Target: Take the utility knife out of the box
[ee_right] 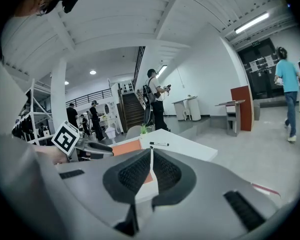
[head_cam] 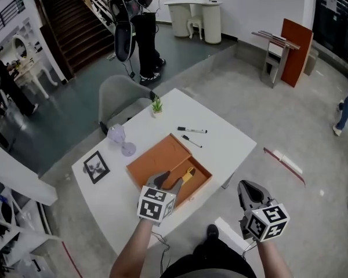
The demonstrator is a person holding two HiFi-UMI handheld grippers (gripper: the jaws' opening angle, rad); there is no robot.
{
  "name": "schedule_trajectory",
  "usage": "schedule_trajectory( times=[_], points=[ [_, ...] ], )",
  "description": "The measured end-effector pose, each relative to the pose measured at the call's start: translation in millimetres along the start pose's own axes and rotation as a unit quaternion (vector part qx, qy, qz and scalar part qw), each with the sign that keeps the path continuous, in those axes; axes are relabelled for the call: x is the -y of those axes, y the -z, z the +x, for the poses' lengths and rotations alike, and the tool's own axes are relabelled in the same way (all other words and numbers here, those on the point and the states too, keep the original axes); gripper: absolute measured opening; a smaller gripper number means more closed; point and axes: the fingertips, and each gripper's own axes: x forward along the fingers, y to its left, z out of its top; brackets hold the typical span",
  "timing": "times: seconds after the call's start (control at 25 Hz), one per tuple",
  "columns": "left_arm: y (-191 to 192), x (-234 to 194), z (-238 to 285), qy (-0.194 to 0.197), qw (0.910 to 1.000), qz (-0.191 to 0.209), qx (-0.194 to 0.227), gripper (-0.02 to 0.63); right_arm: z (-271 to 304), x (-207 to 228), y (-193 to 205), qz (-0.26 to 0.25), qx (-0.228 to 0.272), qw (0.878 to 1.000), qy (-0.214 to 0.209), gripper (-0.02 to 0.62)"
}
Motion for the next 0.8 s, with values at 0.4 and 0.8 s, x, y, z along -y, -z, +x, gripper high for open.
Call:
schedule_trajectory(
  times=[0.4, 0.8],
  points=[
    [28.7, 10.6, 45.2, 0.032, 0.9938, 0.05, -0.094, 0.167, 9.3, 17.7, 6.3, 0.011, -0.012, 1.0, 0.008, 0.002],
    [59.4, 9.4, 73.5, 0.036, 0.9823, 0.081, -0.165, 0.169, 9.5, 31.3, 10.8, 0.019, -0.017, 1.0, 0.017, 0.002]
  ],
)
